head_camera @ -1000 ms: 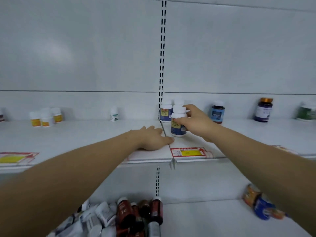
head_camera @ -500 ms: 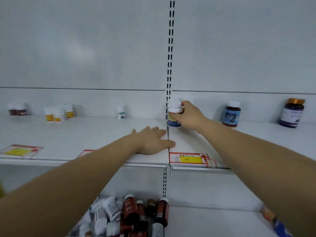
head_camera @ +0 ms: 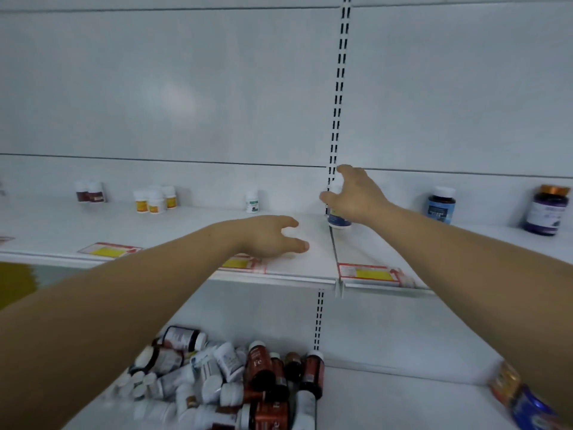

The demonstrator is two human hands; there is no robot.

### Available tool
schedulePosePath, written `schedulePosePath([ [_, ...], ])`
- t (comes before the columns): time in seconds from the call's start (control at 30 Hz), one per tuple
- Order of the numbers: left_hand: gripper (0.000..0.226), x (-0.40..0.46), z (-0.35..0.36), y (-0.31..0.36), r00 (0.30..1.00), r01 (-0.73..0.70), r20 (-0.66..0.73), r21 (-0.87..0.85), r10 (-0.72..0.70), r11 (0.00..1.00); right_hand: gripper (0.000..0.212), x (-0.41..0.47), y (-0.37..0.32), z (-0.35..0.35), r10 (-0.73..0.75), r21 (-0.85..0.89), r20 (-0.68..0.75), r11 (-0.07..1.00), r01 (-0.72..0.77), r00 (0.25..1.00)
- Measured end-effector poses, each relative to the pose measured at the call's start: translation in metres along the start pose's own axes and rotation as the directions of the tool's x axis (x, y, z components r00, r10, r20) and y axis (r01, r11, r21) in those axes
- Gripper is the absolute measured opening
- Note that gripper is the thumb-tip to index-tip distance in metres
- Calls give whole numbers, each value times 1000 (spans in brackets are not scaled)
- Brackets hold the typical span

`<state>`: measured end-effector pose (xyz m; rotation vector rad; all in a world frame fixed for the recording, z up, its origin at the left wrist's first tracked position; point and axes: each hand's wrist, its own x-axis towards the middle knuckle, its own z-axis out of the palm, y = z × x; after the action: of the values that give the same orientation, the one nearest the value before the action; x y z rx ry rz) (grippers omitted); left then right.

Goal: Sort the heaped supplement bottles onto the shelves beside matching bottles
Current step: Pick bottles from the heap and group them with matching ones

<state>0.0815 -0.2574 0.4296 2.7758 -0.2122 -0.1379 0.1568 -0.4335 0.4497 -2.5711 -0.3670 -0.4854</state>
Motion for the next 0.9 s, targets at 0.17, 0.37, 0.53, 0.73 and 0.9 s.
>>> schedulePosePath([
  [0.17, 70, -87, -15, -52, 999, -24, -45, 32, 25, 999, 67, -38, -90, 21, -124, -44, 114, 991, 129, 986],
  [0.37, 68, -201, -11, -143, 999, 45, -7, 41, -45, 998, 63, -101, -216, 75, -281, -9, 208, 957, 290, 937],
  [0.53, 69, -260, 24, -228, 985, 159, 63, 37, -162, 987, 62, -150, -295, 132, -421, 22, 287, 901, 434, 860],
  [0.73, 42, -277, 92, -318, 924, 316, 249, -64, -292, 947, 61, -184, -319, 213, -439, 73, 475, 883, 463, 762],
  [0.9, 77, -246, 139, -379, 888, 421, 263, -135, -378, 897, 61, -171, -280, 288, -283, 45, 607, 945, 324, 743],
])
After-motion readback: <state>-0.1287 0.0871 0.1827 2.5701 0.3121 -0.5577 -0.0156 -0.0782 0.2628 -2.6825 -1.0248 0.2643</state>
